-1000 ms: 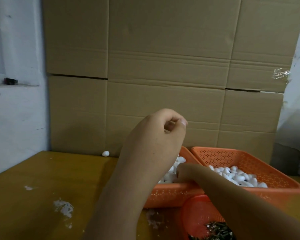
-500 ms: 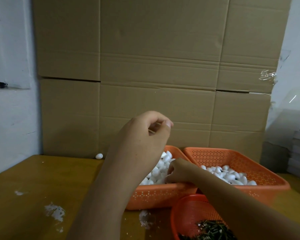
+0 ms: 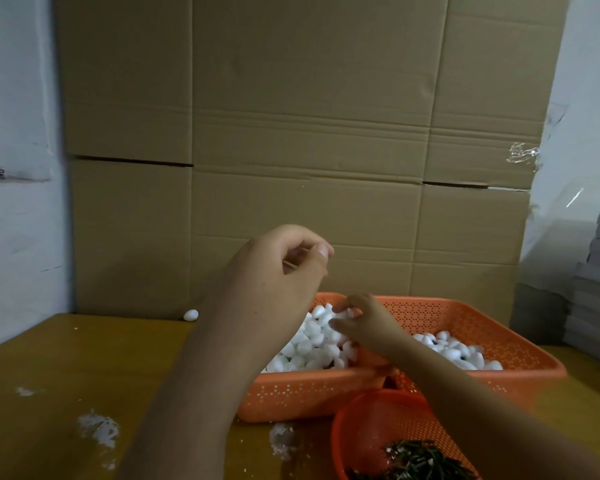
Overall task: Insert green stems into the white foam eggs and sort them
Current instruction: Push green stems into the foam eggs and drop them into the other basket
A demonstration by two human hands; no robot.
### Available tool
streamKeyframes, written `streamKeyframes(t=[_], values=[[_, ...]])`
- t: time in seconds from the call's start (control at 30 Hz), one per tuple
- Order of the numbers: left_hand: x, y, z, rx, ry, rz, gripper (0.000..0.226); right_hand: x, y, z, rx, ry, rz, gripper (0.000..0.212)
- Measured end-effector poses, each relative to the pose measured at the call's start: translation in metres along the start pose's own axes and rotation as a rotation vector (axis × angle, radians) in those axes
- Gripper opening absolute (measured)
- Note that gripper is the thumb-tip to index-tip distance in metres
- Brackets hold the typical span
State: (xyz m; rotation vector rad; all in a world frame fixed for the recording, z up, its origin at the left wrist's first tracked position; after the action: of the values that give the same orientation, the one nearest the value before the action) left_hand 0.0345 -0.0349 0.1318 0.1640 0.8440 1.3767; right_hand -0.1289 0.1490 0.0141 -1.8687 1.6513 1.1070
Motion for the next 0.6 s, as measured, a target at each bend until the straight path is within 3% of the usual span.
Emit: streamKeyframes(t=[0.17,0.3,0.43,0.6], values=[[0.002,0.001,-0.001,0.014,0.018,-0.007,0.018,-0.03,-0.049,-0.01,-0.056,0.679,0.189,0.021],[0.004,0.0,0.003,0.03,0.019,0.006,0.018,-0.046,-0.101,-0.048,-0.267,1.072,0.226,0.022],[0.004,-0.004,0.015,0.076,0.006,0.036,0.02,-0.063,-0.14,-0.091,-0.467,1.229,0.122,0.031],[0.009,-0.011,0.035,0.16,-0.025,0.045,0.014,-0.062,-0.152,-0.108,-0.441,1.459,-0.022,0.033]])
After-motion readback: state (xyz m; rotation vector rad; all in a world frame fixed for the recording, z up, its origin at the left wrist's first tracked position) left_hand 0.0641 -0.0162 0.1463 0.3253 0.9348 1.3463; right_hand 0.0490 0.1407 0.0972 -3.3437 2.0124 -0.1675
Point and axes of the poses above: each hand's wrist, its own y-axis towards the middle knuckle, its own x-axis out of the palm, z = x × y, the point moved 9 cm from there along y, towards the middle knuckle, and after that the axes turned 12 degrees about -z, right-handed, at the moved point
